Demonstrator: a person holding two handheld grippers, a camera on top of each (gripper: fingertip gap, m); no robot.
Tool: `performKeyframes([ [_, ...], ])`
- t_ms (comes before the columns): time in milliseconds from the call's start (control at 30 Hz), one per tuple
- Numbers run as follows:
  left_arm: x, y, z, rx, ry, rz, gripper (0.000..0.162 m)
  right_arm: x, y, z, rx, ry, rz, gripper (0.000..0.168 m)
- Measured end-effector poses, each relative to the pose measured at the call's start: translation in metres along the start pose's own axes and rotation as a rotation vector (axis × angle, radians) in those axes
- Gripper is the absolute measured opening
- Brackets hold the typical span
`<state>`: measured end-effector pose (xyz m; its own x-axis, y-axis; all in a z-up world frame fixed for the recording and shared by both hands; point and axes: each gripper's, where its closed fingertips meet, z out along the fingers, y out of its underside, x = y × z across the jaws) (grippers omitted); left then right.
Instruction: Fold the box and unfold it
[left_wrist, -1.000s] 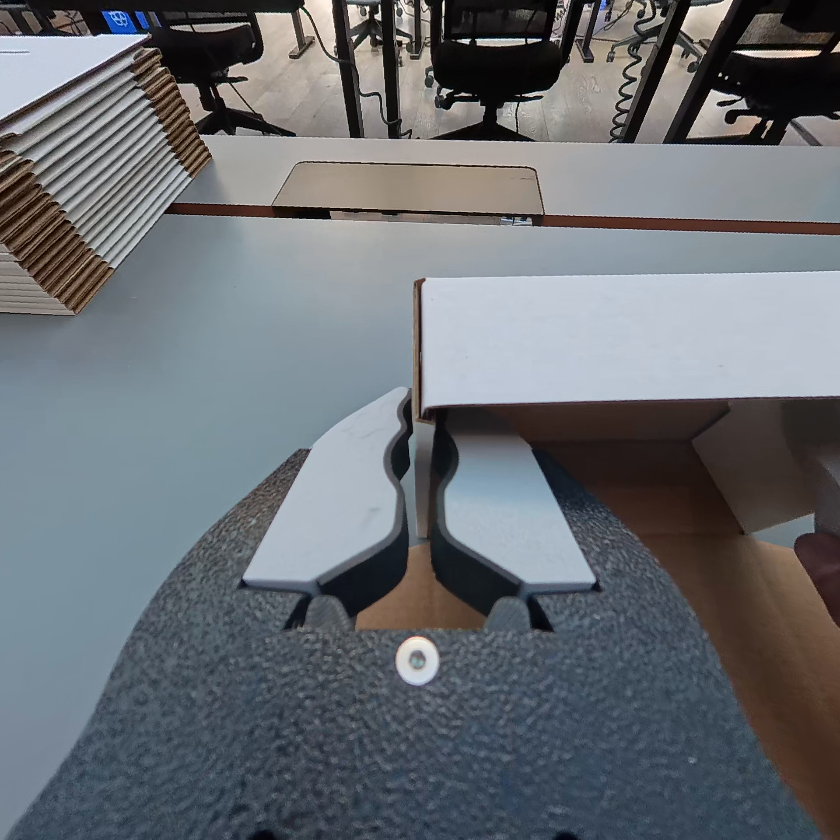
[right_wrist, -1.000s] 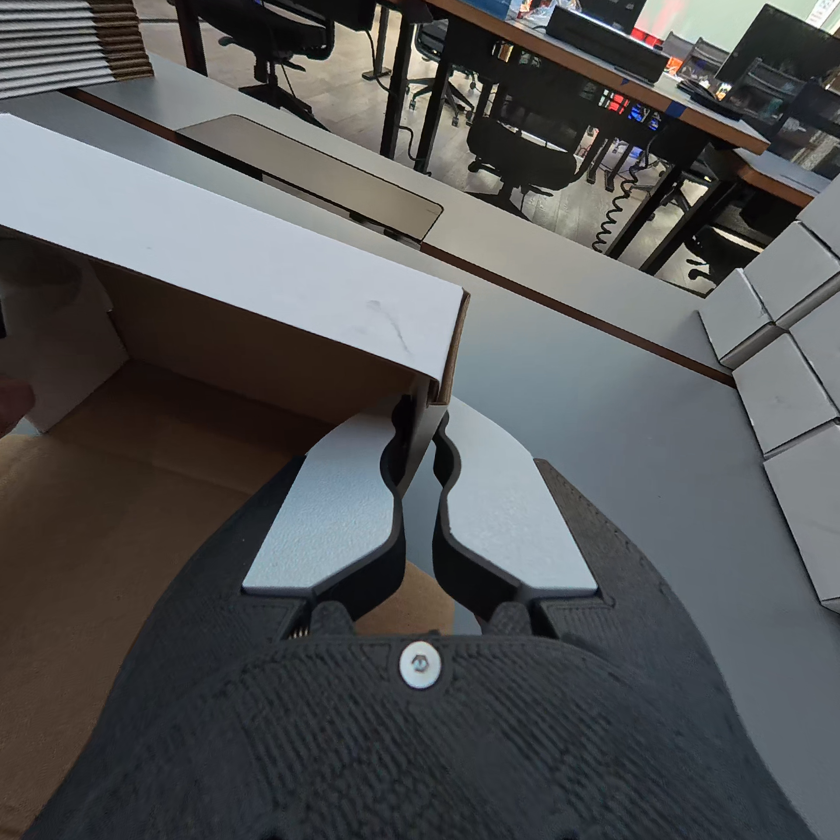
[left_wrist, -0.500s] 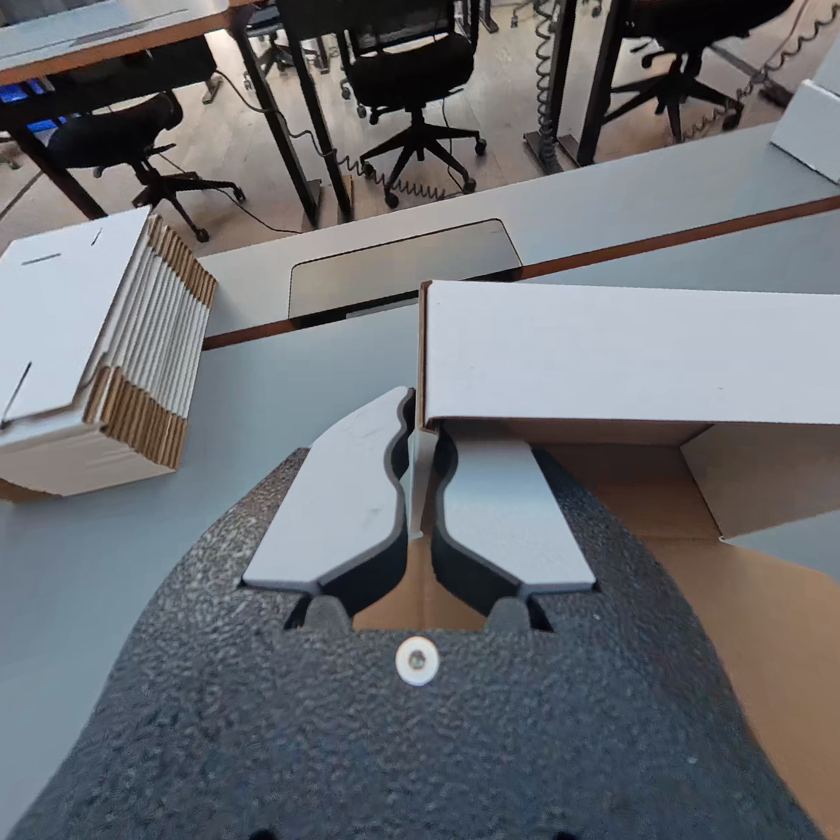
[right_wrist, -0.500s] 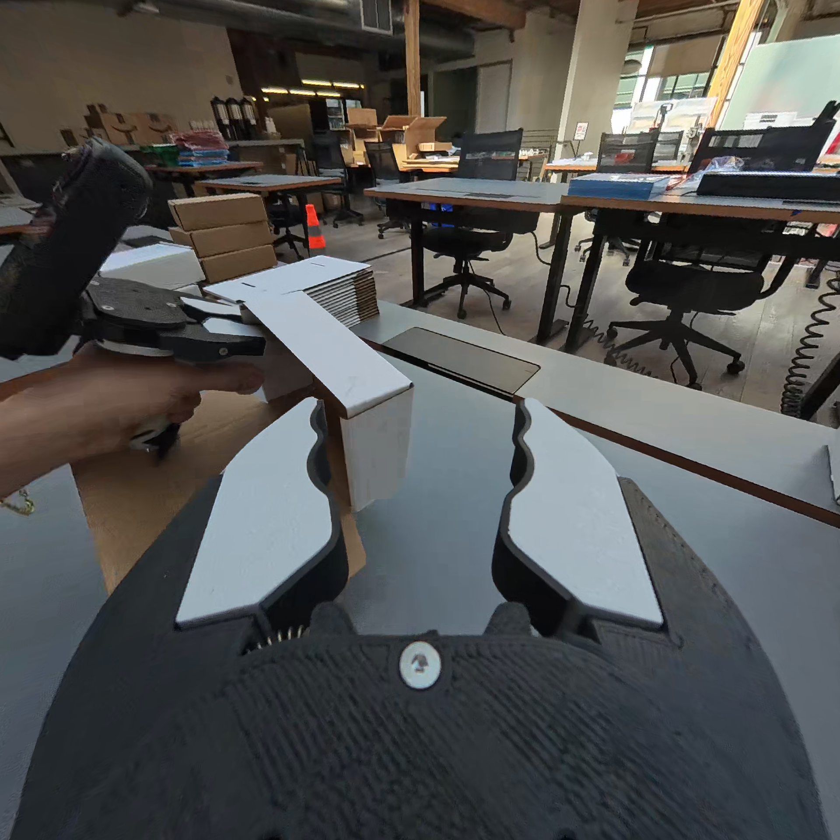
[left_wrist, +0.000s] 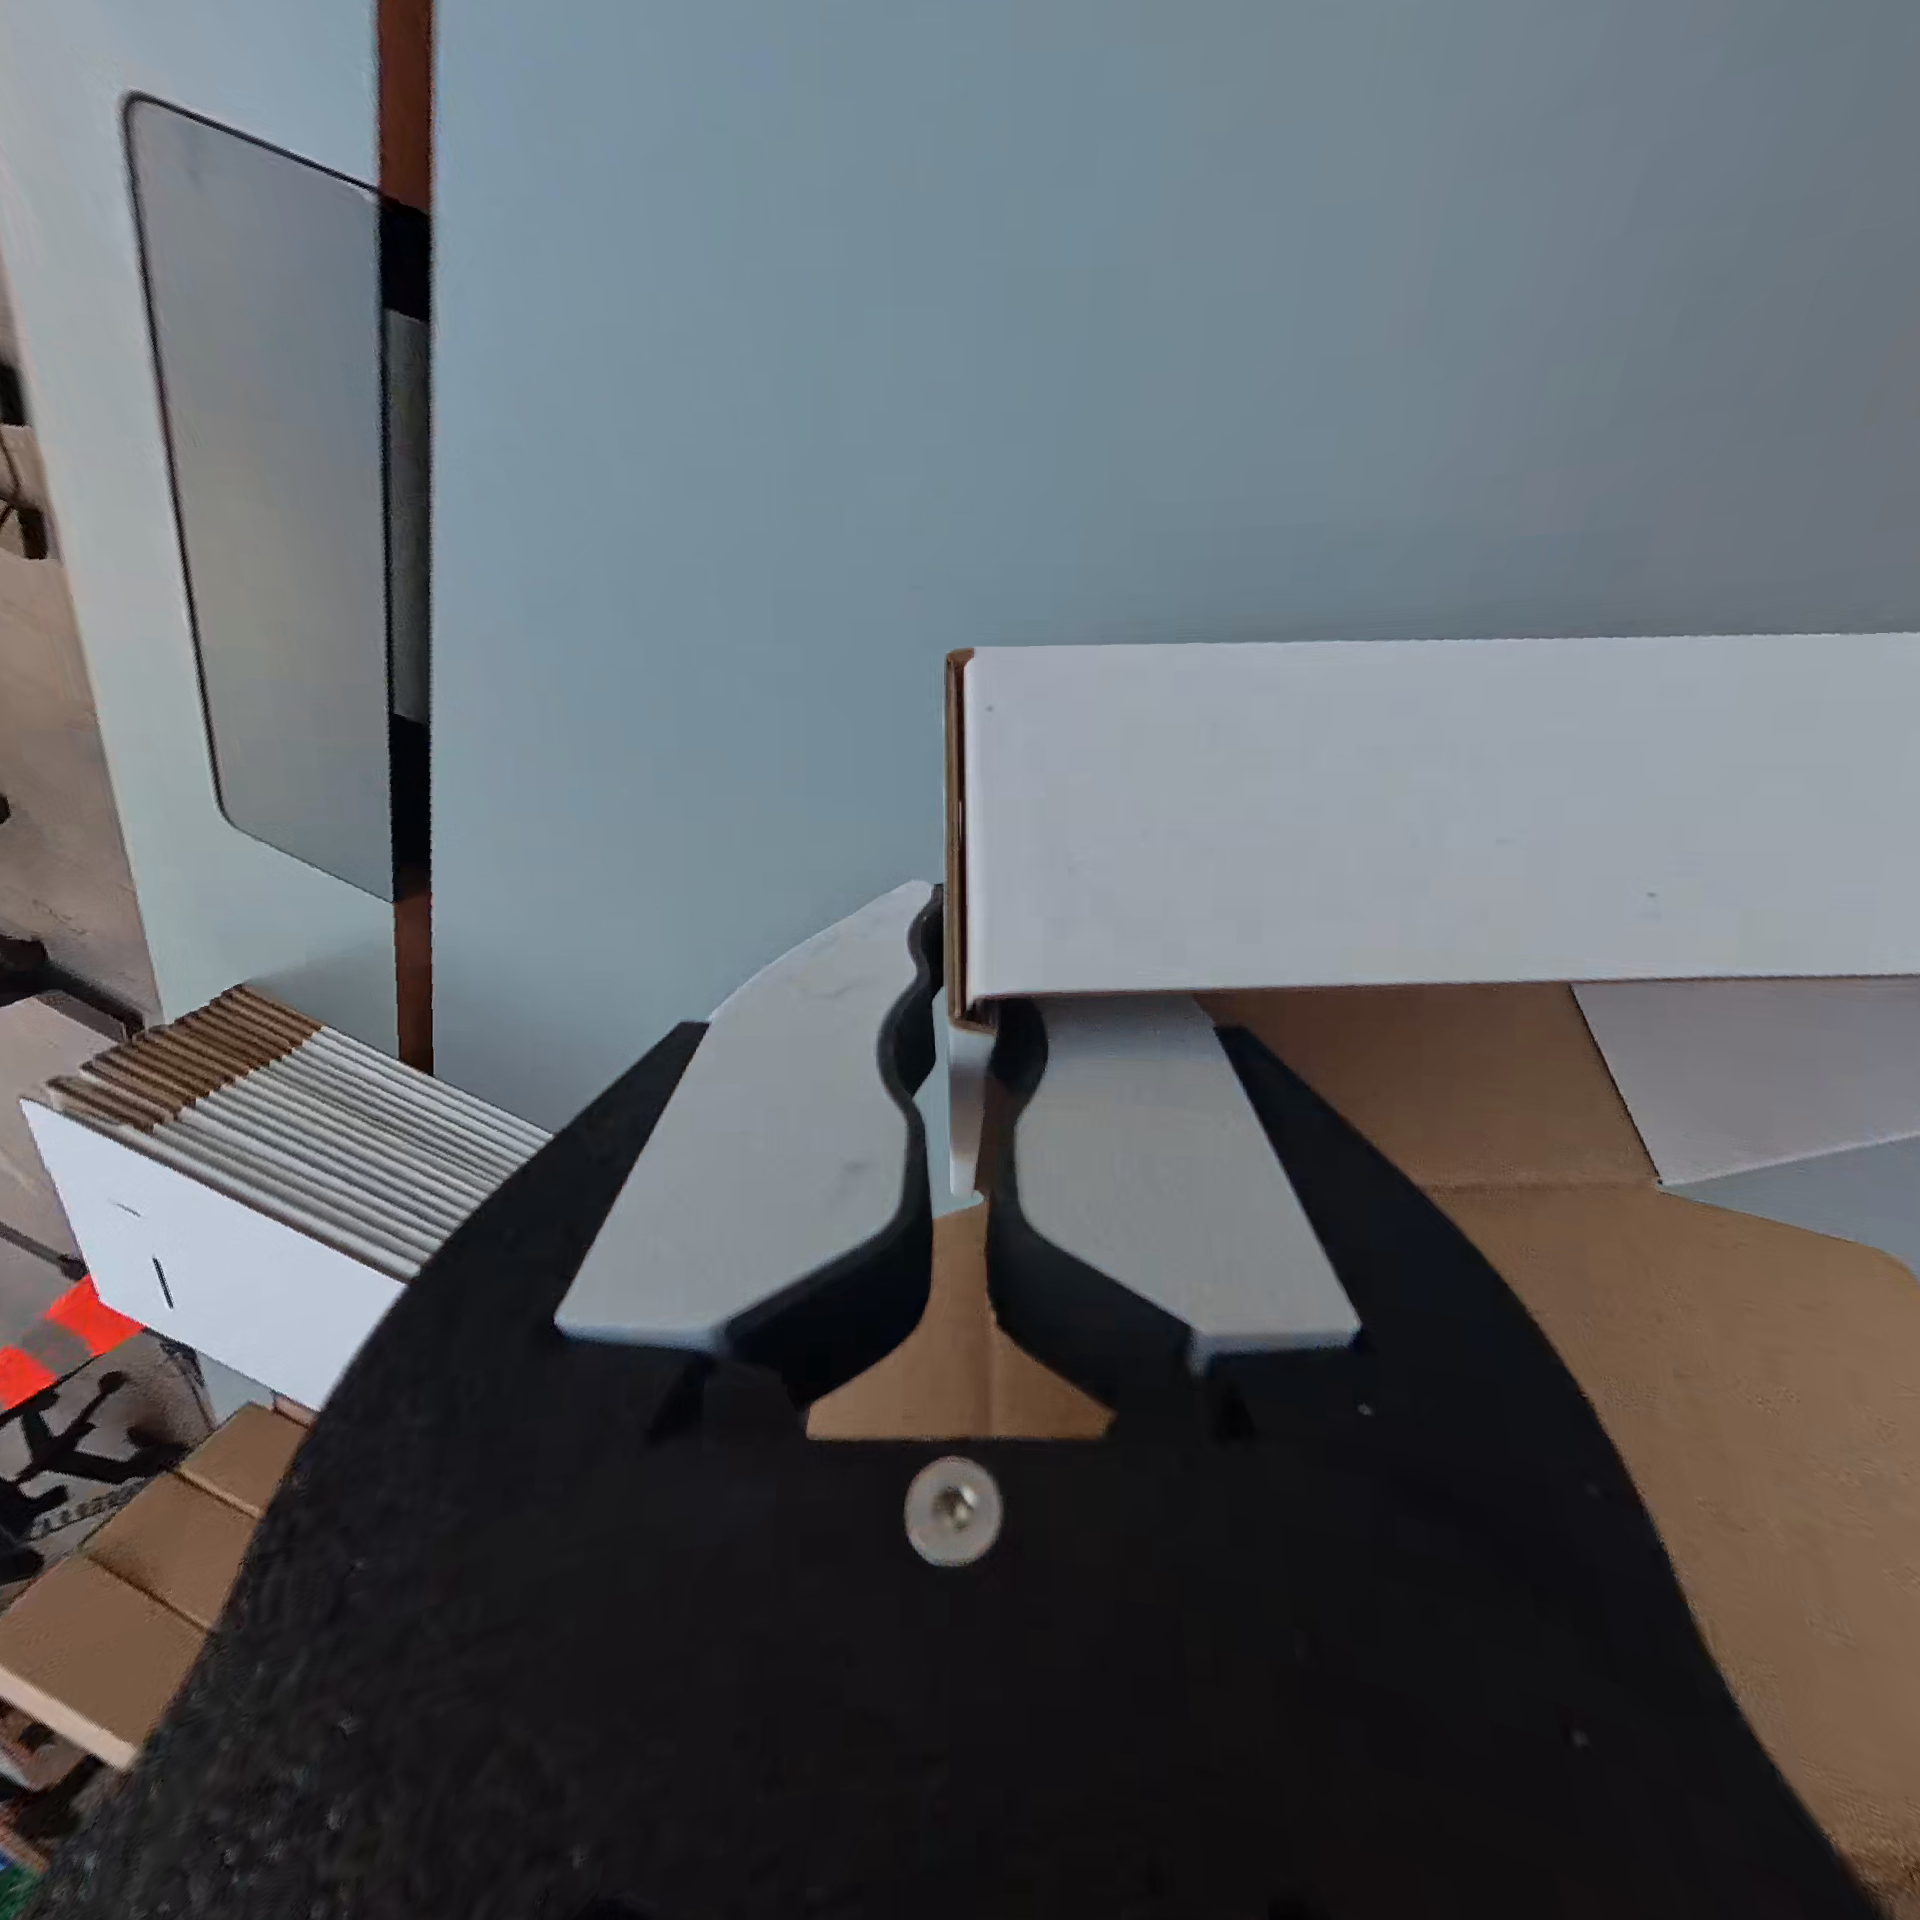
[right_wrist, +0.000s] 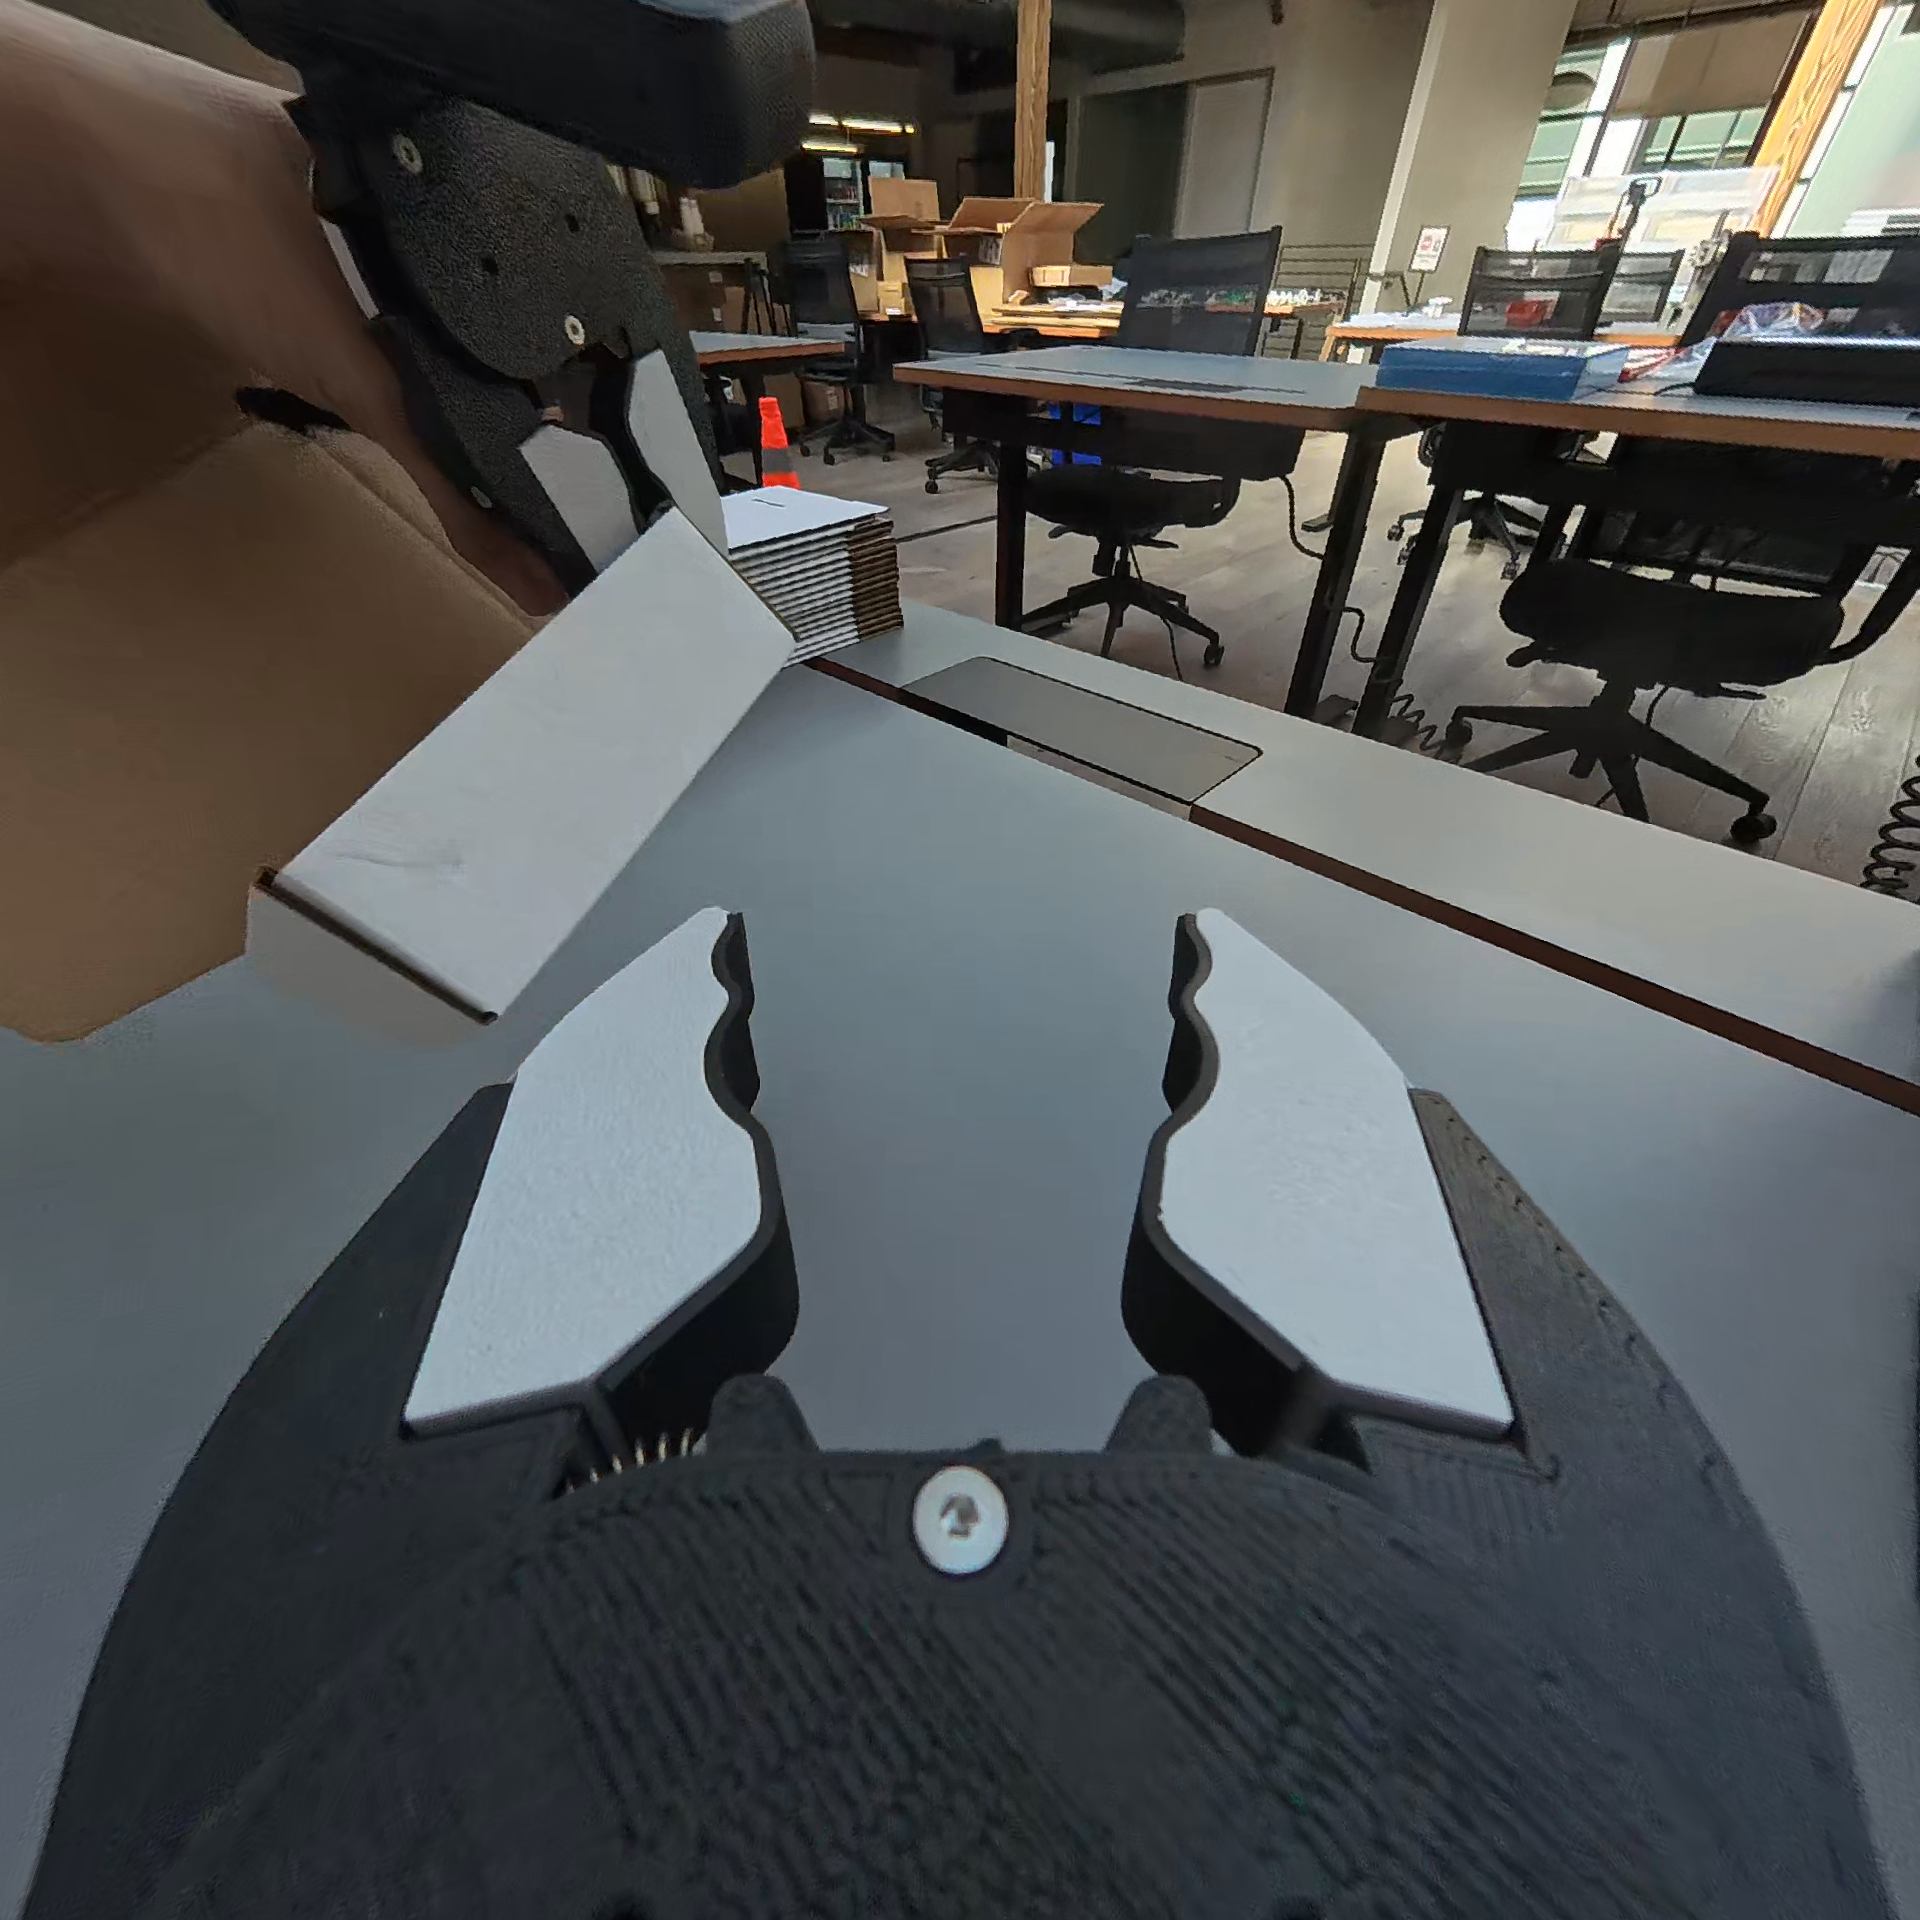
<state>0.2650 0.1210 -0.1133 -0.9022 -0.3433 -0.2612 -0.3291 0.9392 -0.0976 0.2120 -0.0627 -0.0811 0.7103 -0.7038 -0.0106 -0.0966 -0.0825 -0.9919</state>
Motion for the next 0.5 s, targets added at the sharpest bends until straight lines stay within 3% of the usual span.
performKeyframes([
  [33,0.008,0.000,0.004,-0.056,0.032,0.052,0.005,0.000,0.001,-0.002,0.000,-0.001,-0.002,0.078],
  [267,0.056,0.006,0.044,-0.397,0.203,0.309,0.005,0.018,0.014,-0.016,-0.016,0.061,-0.002,0.076],
  [500,0.079,0.013,0.088,-0.635,0.216,0.424,0.005,0.033,0.019,-0.033,-0.027,0.122,-0.008,0.076],
])
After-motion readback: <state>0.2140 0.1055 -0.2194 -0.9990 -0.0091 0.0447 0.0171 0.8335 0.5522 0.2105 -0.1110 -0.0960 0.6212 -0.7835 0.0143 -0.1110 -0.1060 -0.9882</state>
